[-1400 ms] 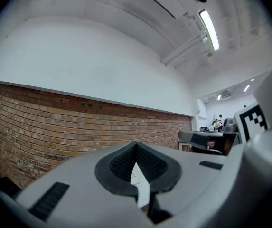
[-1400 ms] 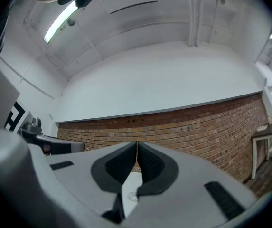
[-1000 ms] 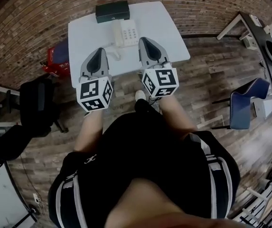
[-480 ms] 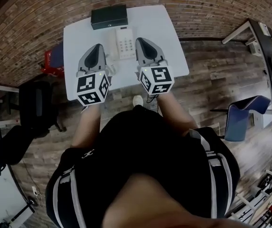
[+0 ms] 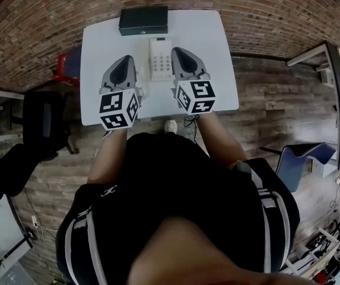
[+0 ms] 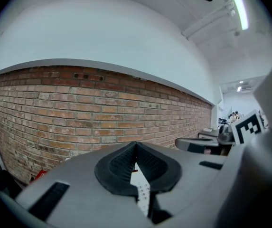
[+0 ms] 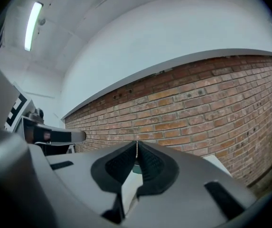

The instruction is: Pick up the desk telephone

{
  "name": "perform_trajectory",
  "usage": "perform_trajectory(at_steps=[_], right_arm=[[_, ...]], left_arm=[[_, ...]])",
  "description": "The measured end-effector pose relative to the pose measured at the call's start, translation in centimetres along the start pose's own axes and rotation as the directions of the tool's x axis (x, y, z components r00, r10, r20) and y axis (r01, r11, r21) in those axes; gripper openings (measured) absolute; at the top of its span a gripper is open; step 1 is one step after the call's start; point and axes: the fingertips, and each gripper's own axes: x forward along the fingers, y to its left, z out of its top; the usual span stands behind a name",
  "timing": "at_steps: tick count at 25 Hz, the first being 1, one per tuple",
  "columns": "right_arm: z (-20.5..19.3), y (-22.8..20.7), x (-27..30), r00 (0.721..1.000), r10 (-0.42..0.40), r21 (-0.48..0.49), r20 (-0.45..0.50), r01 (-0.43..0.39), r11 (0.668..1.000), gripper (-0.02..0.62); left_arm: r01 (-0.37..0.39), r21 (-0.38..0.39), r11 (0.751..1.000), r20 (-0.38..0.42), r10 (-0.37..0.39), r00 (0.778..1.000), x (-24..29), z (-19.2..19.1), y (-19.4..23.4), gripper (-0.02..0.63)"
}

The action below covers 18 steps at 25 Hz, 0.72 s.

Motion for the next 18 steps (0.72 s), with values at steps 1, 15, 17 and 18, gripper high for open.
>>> perform_trajectory(at_steps=[1, 15, 17, 18], right_arm=[[-0.3, 0.0, 0.6, 1.000, 0.012, 0.004, -0.011, -0.012, 1.000, 0.000], [-6.5, -2.4, 8.1, 0.987, 0.019, 0.008, -0.160, -0.018, 1.000, -0.002], [-7.8, -3.0, 8.8, 0.981, 0.001, 0.016, -0.194, 0.002, 1.000, -0.002], [-8.6, -3.4, 9.0, 0.977, -0.010, 0.020, -0.214, 0.015, 1.000, 0.000]], left_arm=[[0.001, -0.003, 1.000, -0.010, -0.001, 1.000, 0.5, -0.3, 0.3, 0.002], [0.082, -0.118, 0.990, -0.153, -0.099, 0.983, 8.4, -6.4, 4.8, 0.002], [0.069, -0.151, 0.986, -0.195, -0.098, 0.976, 9.4, -7.9, 5.7, 0.002], [0.059, -0.157, 0.986, -0.219, -0.093, 0.971, 9.8, -8.8, 6.1, 0.002]])
